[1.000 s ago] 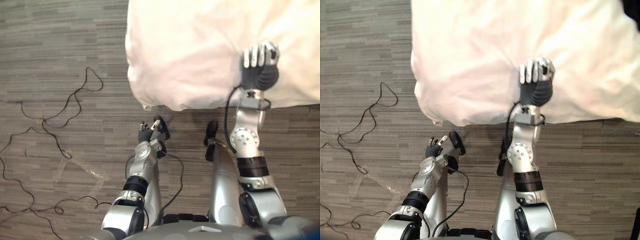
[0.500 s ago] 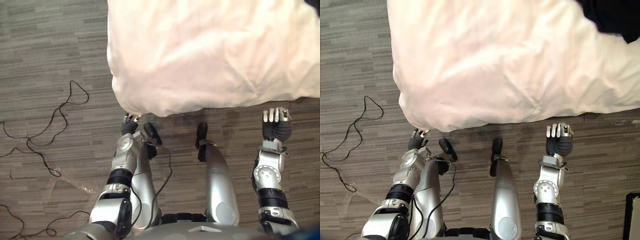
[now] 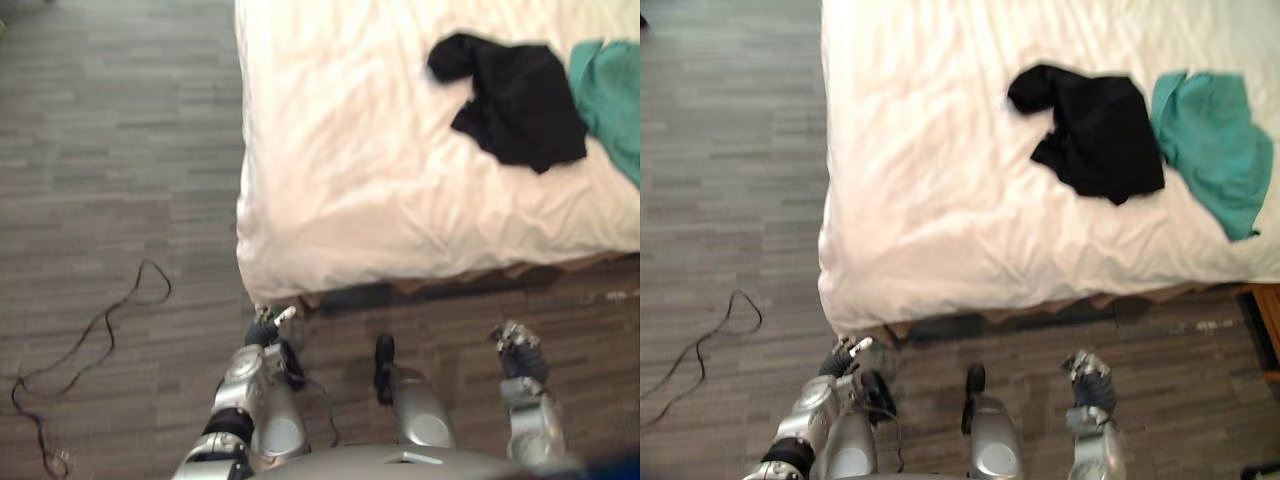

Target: Tidy the bed and pick cloth on bed and put in laundry

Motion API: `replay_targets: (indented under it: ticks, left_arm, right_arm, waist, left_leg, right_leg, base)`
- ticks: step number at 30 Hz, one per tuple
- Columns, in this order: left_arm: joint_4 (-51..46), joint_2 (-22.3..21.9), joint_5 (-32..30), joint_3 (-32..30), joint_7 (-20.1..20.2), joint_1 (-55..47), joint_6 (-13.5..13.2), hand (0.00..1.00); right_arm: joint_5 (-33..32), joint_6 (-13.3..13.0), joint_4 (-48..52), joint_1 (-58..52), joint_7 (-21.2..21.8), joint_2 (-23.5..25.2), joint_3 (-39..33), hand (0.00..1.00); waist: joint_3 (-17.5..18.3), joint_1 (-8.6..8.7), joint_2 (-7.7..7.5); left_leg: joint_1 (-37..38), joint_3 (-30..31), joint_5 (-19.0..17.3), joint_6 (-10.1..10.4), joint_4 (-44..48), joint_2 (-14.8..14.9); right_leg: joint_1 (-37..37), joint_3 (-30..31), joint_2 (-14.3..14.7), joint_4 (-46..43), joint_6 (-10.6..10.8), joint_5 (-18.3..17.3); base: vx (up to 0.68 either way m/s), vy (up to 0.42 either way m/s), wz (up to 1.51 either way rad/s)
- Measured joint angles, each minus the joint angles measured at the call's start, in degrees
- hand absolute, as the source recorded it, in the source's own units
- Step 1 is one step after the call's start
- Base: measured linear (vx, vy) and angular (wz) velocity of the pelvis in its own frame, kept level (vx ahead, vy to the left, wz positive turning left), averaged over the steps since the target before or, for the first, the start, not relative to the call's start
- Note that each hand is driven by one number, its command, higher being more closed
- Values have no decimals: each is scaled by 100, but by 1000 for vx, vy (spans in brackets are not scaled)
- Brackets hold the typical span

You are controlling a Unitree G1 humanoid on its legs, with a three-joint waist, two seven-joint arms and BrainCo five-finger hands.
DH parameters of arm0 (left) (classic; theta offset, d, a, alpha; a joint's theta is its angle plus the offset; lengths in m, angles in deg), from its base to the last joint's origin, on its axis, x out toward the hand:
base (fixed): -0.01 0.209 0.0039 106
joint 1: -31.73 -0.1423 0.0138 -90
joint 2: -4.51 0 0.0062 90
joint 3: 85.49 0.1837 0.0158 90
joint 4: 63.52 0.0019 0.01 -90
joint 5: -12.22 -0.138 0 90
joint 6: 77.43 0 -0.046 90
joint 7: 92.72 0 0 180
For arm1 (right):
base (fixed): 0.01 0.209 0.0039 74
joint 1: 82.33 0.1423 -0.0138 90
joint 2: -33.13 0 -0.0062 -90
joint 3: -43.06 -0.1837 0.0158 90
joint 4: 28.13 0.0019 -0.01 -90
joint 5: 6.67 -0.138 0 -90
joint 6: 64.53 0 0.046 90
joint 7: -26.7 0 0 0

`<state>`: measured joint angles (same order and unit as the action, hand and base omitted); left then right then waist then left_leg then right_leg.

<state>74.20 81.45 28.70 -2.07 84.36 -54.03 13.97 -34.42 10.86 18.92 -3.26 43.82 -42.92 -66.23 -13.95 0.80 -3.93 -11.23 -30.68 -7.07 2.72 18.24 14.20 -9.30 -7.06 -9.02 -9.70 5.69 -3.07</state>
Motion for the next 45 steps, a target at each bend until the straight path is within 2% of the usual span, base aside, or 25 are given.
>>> replay_targets:
  ticks: [2, 4, 6, 9, 11, 13, 14, 18, 20, 21, 22, 23, 24, 25, 26, 27, 28, 30, 31, 33, 35, 37, 40, 42, 45]
  left_arm:
    - [215, -42, -16, 198, 316, -207, -111, 0]
    - [343, -48, -150, 266, 577, -305, -267, 0]
    - [399, -63, -140, 424, 690, -461, -450, 0]
    - [598, -77, -132, 594, 729, -565, -765, 0]
    - [793, -60, -123, 747, 735, -572, -947, 0]
    - [898, -14, -125, 899, 757, -566, -958, 0]
    - [999, 5, -114, 989, 759, -514, -940, 0]
    - [1007, 107, -15, 1102, 757, -527, -867, 0]
    - [1040, 108, -32, 1099, 759, -544, -822, 0]
    - [1040, 101, -45, 1092, 755, -539, -807, 0]
    - [1038, 79, -143, 1037, 746, -542, -808, 0]
    - [1034, 28, -149, 922, 725, -543, -814, 0]
    - [1037, 2, -149, 840, 711, -559, -811, 0]
    - [1058, 8, -152, 830, 663, -603, -809, 0]
    - [1096, 77, -176, 831, 658, -610, -805, 0]
    - [1144, 93, -220, 821, 646, -610, -805, 0]
    - [1230, 99, -255, 828, 638, -565, -791, 0]
    - [1238, 45, -260, 869, 638, -560, -785, 0]
    - [1334, -31, -264, 899, 648, -523, -785, 0]
    - [1436, -79, -271, 969, 658, -356, -779, 0]
    - [1446, -21, -304, 988, 641, -385, -774, 0]
    - [1472, 52, -357, 993, 576, -398, -686, 0]
    - [1473, 35, -349, 1003, 491, -406, -658, 0]
    - [1475, 37, -349, 1054, 488, -442, -602, 0]
    - [1453, -11, -382, 1114, 489, -432, -559, 0]
  right_arm:
    - [1042, -26, -364, -70, -232, 8, 292, 0]
    - [1656, -44, -559, -46, -394, 13, 663, 0]
    - [2217, -82, -721, 78, -574, 13, 1091, 0]
    - [3302, -78, -1017, 374, -1271, -108, 1491, 0]
    - [3492, -62, -1139, 455, -1632, -142, 1555, 0]
    - [3459, -66, -1151, 474, -1773, -135, 1573, 0]
    - [3395, -85, -1172, 494, -1818, -134, 1637, 0]
    - [3105, -167, -1412, 543, -1887, -83, 1792, 0]
    - [3000, -190, -1436, 513, -1879, -63, 1794, 0]
    - [2962, -211, -1432, 492, -1864, -55, 1794, 0]
    - [2905, -243, -1425, 469, -1827, -57, 1800, 0]
    - [2910, -282, -1432, 465, -1806, -53, 1806, 0]
    - [2909, -296, -1432, 463, -1791, -56, 1808, 0]
    - [2899, -376, -1424, 469, -1762, -132, 1802, 0]
    - [2893, -460, -1426, 443, -1739, -71, 1792, 0]
    - [2876, -488, -1428, 396, -1722, -45, 1779, 0]
    - [2842, -513, -1469, 392, -1706, -25, 1774, 0]
    - [2754, -583, -1438, 428, -1644, -37, 1760, 0]
    - [2675, -608, -1427, 453, -1593, -38, 1734, 0]
    - [2672, -635, -1428, 459, -1485, -80, 1590, 0]
    - [2675, -642, -1427, 459, -1431, -80, 1536, 0]
    - [2678, -685, -1416, 478, -1358, -87, 1522, 0]
    - [2705, -694, -1430, 518, -1237, -152, 1444, 0]
    - [2715, -686, -1445, 533, -1206, -173, 1395, 0]
    - [2680, -675, -1441, 563, -1245, -271, 1411, 0]
  waist:
    - [189, 23, 128]
    - [284, 7, 219]
    - [306, -72, 232]
    - [379, -196, 338]
    - [451, -187, 433]
    - [485, -124, 459]
    - [486, -72, 438]
    - [564, -25, 214]
    - [578, -4, 211]
    - [590, 17, 197]
    - [597, 12, 173]
    - [595, -12, 153]
    - [597, -19, 234]
    - [590, -15, 343]
    - [608, 4, 186]
    - [645, 18, 45]
    - [622, 0, 130]
    - [612, 129, 93]
    - [572, 161, 153]
    - [482, 144, 295]
    - [481, 142, 296]
    - [487, 185, 346]
    - [466, 170, 520]
    - [468, 171, 546]
    - [439, 203, 665]
  left_leg:
    - [333, -21, 61, 50, -265, -130]
    - [424, 160, 41, 79, -166, -189]
    - [416, 828, 3, 119, 176, -197]
    - [413, 1585, -287, 135, 790, -146]
    - [529, 1702, -587, 185, 854, -107]
    - [698, 1669, -785, 295, 610, -143]
    - [773, 1675, -887, 328, 445, -203]
    - [977, 1406, -799, 259, 201, -390]
    - [1129, 1215, -789, 278, 94, -399]
    - [1210, 1111, -778, 321, 27, -395]
    - [1310, 982, -737, 326, -125, -384]
    - [1500, 906, -717, 360, -387, -370]
    - [1617, 895, -711, 370, -550, -368]
    - [1804, 752, -658, 407, -778, -265]
    - [1955, 558, -639, 441, -801, -322]
    - [2035, 539, -657, 471, -799, -379]
    - [2139, 609, -693, 481, -798, -380]
    - [2263, 608, -679, 452, -922, -402]
    - [2347, 482, -608, 380, -1032, -397]
    - [2544, 52, -572, 423, -1118, -323]
    - [2747, -286, -660, 463, -1095, -319]
    - [2835, -447, -719, 405, -1013, -255]
    - [2867, -722, -725, 412, -1001, -98]
    - [2968, -794, -719, 413, -875, -32]
    - [3028, -795, -463, 420, -561, -25]
  right_leg:
    - [300, 7, -11, 226, 16, 25]
    - [473, 54, 27, 354, 21, 37]
    - [605, 278, 79, 458, 25, 50]
    - [706, 726, 213, 468, 46, 90]
    - [665, 965, 300, 482, 91, 166]
    - [599, 1088, 301, 501, 157, 243]
    - [556, 1123, 277, 502, 199, 304]
    - [453, 1288, 128, 486, 203, 516]
    - [423, 1309, 104, 487, 184, 578]
    - [416, 1235, 103, 484, 86, 598]
    - [374, 906, 63, 445, -428, 491]
    - [364, 453, 44, 397, -1133, 258]
    - [354, 293, 59, 370, -1345, 93]
    - [167, 105, 84, 4, -1095, 64]
    - [98, -57, 64, -495, -1004, 231]
    - [144, -48, 56, -467, -759, 259]
    - [156, 65, 208, -406, -599, 339]
    - [153, 214, 383, -227, -669, 395]
    - [153, 87, 402, -144, -789, 374]
    - [112, -529, 263, -320, -1035, 202]
    - [44, -742, 218, -437, -1032, 365]
    - [6, -652, 386, -288, -886, 413]
    - [70, -1129, 500, 57, -820, 401]
    - [222, -1052, 690, 487, -719, 833]
    - [450, -666, 849, 965, -712, 1102]
  base:
    - [171, -5, -5]
    - [132, -4, -9]
    - [90, -20, -47]
    - [49, 58, -75]
    - [-29, 152, -79]
    - [-64, 153, -45]
    - [-96, 137, -27]
    - [-135, 93, -35]
    - [-108, 26, -34]
    - [-127, 3, -42]
    - [-129, 16, -75]
    - [-90, 33, -91]
    - [-44, 28, -120]
    - [18, -6, -118]
    - [41, -34, -112]
    - [74, -39, -111]
    - [75, -27, -105]
    - [75, -7, -87]
    - [71, 20, -60]
    - [98, 73, -100]
    - [89, 76, -109]
    - [105, 28, -98]
    - [78, 25, -75]
    - [90, 14, -86]
    - [113, -5, -74]
